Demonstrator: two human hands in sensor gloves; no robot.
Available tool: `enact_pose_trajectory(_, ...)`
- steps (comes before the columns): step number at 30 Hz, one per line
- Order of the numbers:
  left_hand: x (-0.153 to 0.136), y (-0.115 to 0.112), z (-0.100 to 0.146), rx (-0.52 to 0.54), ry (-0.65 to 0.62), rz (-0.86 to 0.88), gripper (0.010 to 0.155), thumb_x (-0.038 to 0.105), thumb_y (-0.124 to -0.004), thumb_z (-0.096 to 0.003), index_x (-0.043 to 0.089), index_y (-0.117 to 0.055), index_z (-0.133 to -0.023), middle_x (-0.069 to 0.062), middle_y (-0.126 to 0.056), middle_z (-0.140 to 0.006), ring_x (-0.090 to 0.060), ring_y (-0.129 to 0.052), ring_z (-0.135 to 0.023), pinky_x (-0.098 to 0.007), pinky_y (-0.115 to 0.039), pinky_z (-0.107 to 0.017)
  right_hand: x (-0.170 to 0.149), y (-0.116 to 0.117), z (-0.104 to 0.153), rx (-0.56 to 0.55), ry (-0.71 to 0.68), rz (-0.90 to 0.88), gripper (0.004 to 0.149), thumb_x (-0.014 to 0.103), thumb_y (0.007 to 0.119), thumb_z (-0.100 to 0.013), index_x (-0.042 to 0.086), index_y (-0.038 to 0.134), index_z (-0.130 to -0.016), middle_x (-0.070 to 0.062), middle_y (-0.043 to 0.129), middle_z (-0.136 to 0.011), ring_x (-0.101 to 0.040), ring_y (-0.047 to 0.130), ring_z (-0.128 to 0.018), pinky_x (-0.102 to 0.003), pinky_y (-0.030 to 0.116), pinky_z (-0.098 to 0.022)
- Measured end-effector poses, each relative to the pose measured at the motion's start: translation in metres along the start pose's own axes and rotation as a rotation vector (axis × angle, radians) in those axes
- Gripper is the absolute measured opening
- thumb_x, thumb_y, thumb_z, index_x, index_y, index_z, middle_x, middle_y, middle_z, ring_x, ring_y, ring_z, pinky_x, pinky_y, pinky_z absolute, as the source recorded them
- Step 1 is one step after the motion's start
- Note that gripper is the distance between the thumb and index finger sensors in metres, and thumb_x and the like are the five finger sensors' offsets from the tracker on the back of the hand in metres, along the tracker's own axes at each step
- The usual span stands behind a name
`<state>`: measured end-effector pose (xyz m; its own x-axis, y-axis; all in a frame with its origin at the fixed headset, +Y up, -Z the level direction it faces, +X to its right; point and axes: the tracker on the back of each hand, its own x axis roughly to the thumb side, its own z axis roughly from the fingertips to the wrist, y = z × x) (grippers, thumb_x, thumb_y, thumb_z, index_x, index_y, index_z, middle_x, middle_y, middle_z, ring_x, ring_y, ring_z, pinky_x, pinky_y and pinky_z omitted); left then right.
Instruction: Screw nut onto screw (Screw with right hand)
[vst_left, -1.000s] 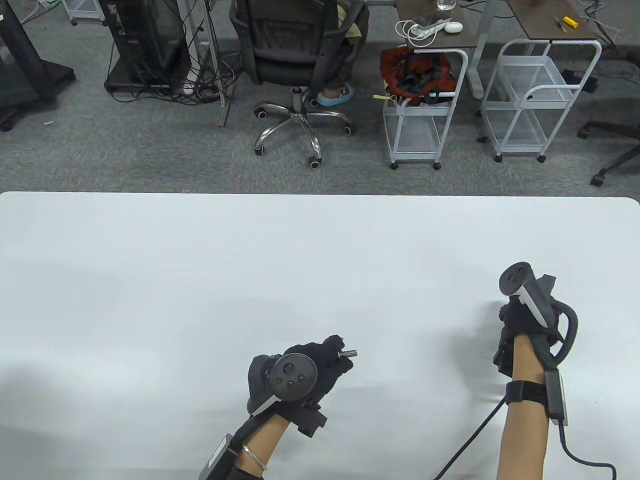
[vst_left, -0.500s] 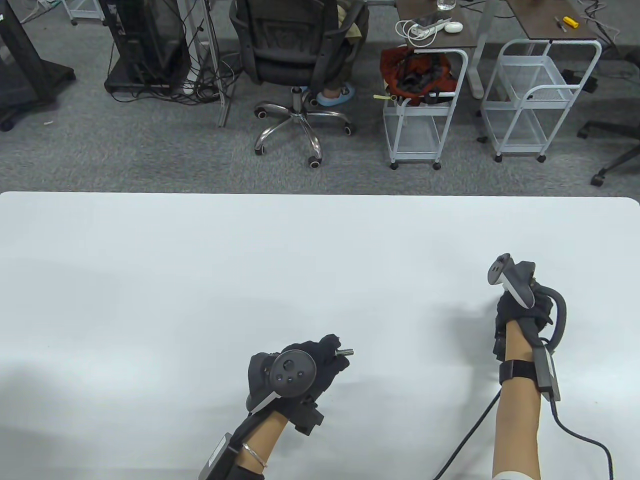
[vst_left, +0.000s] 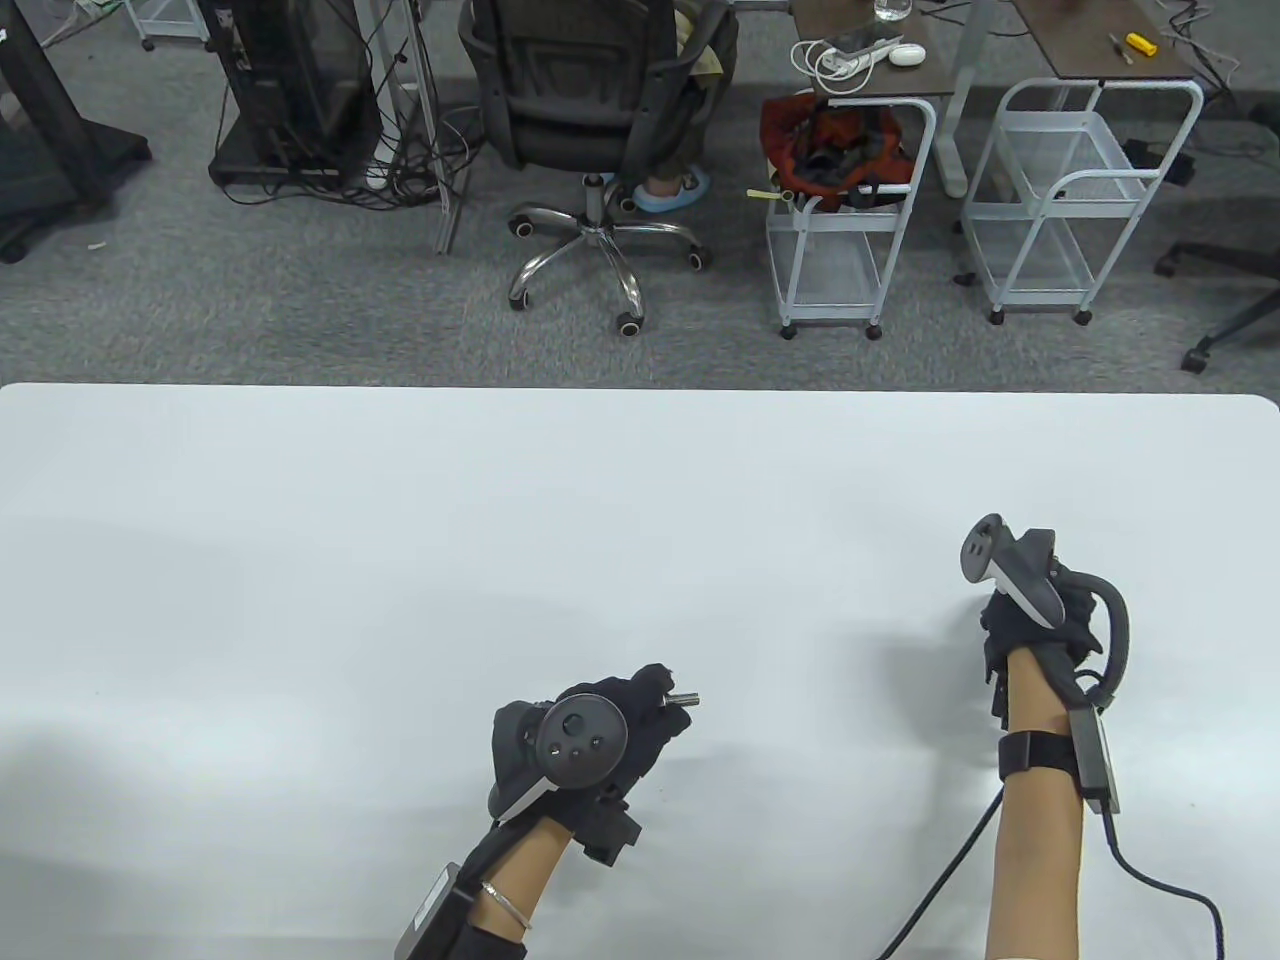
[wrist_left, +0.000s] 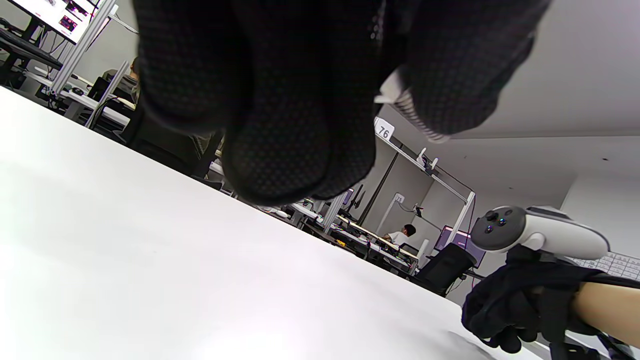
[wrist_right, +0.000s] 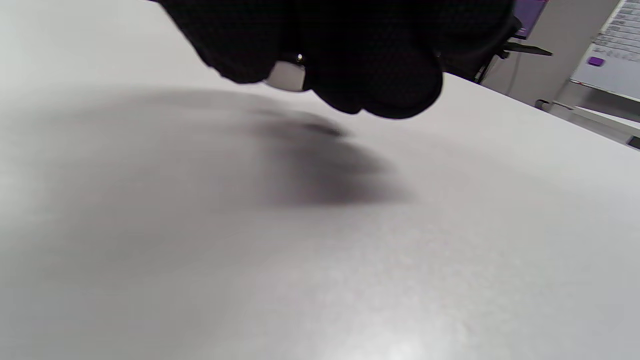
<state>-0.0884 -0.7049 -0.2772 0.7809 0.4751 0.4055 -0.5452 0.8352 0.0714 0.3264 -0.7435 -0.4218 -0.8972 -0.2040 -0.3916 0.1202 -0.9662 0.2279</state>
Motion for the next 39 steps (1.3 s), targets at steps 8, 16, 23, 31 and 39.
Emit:
enact_pose_trajectory(8,0.005,0.0,0.001,-0.006,-0.01,0.051,0.052,0.045,-0.083,-0.0455,0.007,-0.09,-0.081,-0.002,-0.112,-0.063,-0.015,-0.112,-0.047,-0.034,-0.091,-0.042,0.029,-0.037,0.077,-0.113,-0.232,-0.342,0.047,0.029,0.08,-0.051,0.009,0.075,-0.093,-0.02,0.087,-0.083,-0.032,0.094,-0.066,-0.051,0.072,-0.053)
enact_pose_trajectory(16,0.012,-0.004,0.002,-0.025,-0.033,0.077,0.052,0.043,-0.081,-0.0467,0.007,-0.088,-0.083,-0.003,-0.111,-0.066,-0.016,-0.112,-0.049,-0.035,-0.09,-0.044,0.061,-0.047,0.153,-0.139,-0.522,-0.7,0.048,0.029,0.08,-0.051,0.005,0.074,-0.092,-0.021,0.089,-0.08,-0.032,0.096,-0.062,-0.051,0.074,-0.05)
enact_pose_trajectory(23,0.014,-0.006,0.004,-0.024,-0.041,0.106,0.052,0.043,-0.079,-0.0478,0.006,-0.088,-0.083,-0.004,-0.111,-0.066,-0.016,-0.112,-0.05,-0.035,-0.09,-0.044,0.079,-0.039,0.197,-0.125,-0.703,-0.841,0.048,0.029,0.079,-0.051,0.005,0.074,-0.092,-0.02,0.089,-0.079,-0.03,0.097,-0.061,-0.05,0.075,-0.049)
enact_pose_trajectory(31,0.014,-0.008,0.005,-0.033,-0.03,0.164,0.052,0.042,-0.078,-0.0491,0.005,-0.086,-0.084,-0.005,-0.11,-0.068,-0.017,-0.111,-0.051,-0.036,-0.09,-0.045,0.089,-0.027,0.21,-0.027,-0.802,-1.087,0.049,0.028,0.079,-0.051,0.003,0.073,-0.093,-0.022,0.088,-0.079,-0.031,0.096,-0.061,-0.051,0.075,-0.048)
enact_pose_trajectory(39,0.012,-0.008,0.005,-0.033,-0.013,0.216,0.052,0.041,-0.076,-0.0499,0.004,-0.085,-0.085,-0.006,-0.11,-0.068,-0.017,-0.111,-0.052,-0.036,-0.09,-0.045,0.093,-0.023,0.214,-0.021,-0.826,-1.17,0.049,0.028,0.078,-0.051,0.002,0.072,-0.093,-0.022,0.088,-0.078,-0.031,0.097,-0.06,-0.05,0.076,-0.047)
